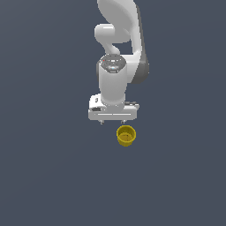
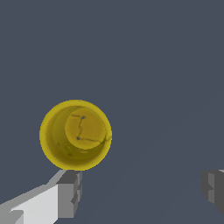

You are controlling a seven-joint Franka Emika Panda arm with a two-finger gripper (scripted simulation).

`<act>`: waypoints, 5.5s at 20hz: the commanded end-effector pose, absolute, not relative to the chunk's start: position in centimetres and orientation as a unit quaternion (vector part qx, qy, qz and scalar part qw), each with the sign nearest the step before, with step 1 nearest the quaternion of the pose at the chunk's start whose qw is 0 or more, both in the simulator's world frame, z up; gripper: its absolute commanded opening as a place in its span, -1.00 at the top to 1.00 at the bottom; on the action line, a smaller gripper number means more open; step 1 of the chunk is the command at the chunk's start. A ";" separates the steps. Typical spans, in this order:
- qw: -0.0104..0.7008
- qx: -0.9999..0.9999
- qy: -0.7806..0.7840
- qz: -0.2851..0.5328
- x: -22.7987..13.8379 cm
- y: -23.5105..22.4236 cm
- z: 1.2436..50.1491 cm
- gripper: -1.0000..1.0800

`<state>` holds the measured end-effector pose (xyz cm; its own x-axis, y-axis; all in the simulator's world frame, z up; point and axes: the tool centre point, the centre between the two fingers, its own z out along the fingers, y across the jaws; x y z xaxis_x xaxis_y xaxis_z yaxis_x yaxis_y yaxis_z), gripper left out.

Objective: Pick up the object and move it to a goal position.

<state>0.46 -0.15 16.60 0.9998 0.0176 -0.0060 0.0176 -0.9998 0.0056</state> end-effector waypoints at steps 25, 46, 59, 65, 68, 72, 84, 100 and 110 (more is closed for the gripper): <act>-0.045 0.996 -0.071 -0.017 0.0 0.7 15.0 -0.23; -0.204 0.877 -0.420 -0.118 -2.3 3.3 10.1 -0.23; -0.236 0.819 -0.501 -0.149 -2.6 3.9 9.1 -0.23; -0.236 0.820 -0.499 -0.149 -2.6 4.3 8.6 -0.23; -0.236 0.820 -0.501 -0.149 -2.7 5.0 7.5 -0.23; -0.236 0.819 -0.502 -0.149 -2.7 5.5 6.6 -0.23; -0.236 0.819 -0.502 -0.149 -2.7 5.5 6.6 1.00; -0.238 0.818 -0.502 -0.150 -7.6 -6.2 9.2 1.00; -0.237 0.818 -0.502 -0.150 -12.1 -17.8 11.7 1.00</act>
